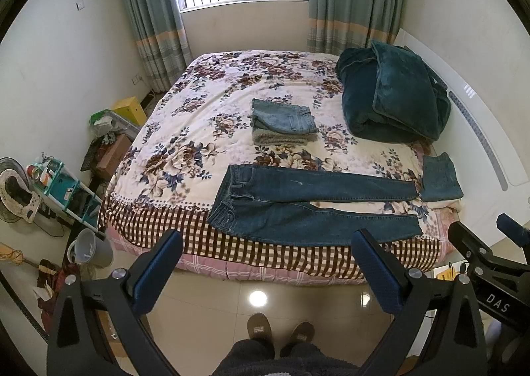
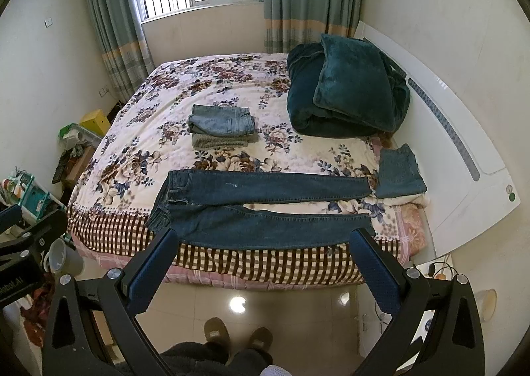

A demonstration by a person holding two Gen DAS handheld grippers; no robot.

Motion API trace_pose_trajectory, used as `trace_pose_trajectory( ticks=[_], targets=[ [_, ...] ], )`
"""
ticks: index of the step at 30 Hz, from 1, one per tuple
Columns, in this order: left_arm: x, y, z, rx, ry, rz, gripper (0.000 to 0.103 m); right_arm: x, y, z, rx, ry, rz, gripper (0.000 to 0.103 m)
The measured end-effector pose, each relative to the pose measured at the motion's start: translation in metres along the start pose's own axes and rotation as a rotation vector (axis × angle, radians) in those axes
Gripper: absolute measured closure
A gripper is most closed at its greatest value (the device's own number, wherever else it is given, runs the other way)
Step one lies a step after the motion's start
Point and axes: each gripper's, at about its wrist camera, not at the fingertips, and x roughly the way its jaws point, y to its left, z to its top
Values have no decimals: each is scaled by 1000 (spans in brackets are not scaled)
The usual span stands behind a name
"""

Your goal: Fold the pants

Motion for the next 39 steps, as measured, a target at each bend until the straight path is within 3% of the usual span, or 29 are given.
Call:
trace_pose_trajectory(
  ticks=[6,10,11,18,22,30,39],
  targets=[
    [-3,5,0,-2,0,3,0,6,-2,-1,5,7,6,0],
    [13,6,7,-18,-13,40,0,32,-5,-10,24,20,10,0],
    [12,12,24,-23,-22,54,0,44,-11,-9,44,24,14,0],
    [84,-5,46,-71,0,140,0,117,-41,9,115,58,3,0],
    [142,-14,63,-107,61,166,0,188,-66,34,150,80,-32,0],
    [293,-30,106,-157,227,208,0,367,-126,83,278,258,-101,0],
    [511,-28,138,-252,503,253,0,595,-189,101,516,496,-160,0]
  ],
)
